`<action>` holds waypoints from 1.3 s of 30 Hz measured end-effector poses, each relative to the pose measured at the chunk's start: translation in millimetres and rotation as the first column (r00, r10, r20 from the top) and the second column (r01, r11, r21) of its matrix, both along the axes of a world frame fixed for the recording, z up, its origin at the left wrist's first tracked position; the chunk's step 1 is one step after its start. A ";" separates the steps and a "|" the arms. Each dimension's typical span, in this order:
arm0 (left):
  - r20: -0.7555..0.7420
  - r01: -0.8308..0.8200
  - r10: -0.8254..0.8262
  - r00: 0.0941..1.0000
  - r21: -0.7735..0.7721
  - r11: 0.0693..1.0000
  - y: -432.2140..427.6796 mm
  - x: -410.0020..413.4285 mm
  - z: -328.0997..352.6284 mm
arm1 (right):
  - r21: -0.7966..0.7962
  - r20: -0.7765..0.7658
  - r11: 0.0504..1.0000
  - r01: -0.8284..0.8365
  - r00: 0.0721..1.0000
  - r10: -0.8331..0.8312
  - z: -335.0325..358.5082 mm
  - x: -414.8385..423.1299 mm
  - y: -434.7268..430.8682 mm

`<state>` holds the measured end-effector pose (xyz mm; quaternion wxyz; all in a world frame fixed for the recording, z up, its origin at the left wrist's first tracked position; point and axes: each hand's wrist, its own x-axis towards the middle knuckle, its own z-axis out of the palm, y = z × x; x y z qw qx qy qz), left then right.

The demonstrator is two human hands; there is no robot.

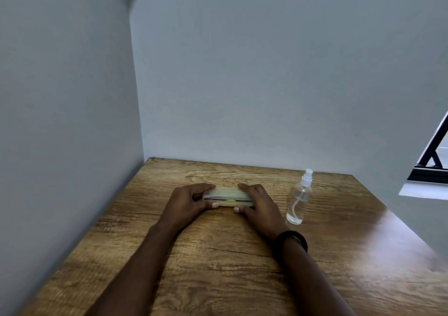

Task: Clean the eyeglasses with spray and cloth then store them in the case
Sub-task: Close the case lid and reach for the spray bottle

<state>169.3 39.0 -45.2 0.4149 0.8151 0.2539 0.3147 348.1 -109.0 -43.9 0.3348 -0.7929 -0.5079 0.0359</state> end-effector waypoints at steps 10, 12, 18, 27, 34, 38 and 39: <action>0.009 0.024 -0.024 1.000 0.025 0.999 2.6 -1.1 1.8 | -0.012 0.033 1.000 0.001 0.999 -0.001 -5.6 2.3 4.6; 0.013 0.030 -0.030 0.999 0.020 0.999 3.0 -1.4 2.2 | -0.017 0.038 1.000 0.001 0.999 -0.001 -6.0 2.6 5.1; 0.008 0.037 -0.037 0.999 0.019 0.999 3.9 -1.5 4.5 | -0.017 0.062 1.000 -0.003 0.998 0.004 -3.2 2.6 5.6; 0.008 0.031 -0.031 0.999 0.022 0.999 4.1 -0.7 5.5 | -0.021 0.069 1.000 0.003 0.998 -0.001 0.2 0.8 5.2; 0.017 0.023 -0.024 1.000 0.025 0.999 2.7 -1.4 6.1 | -0.027 0.080 1.000 0.011 0.997 -0.009 1.7 -1.4 4.6; 0.014 0.021 -0.021 1.000 0.030 0.999 2.8 -1.8 5.5 | -0.029 0.077 1.000 0.008 0.997 -0.005 1.0 -0.7 4.6; 0.017 0.020 -0.021 1.000 0.031 0.999 2.5 -1.9 5.5 | -0.028 0.076 1.000 0.005 0.997 -0.003 0.5 -0.7 4.6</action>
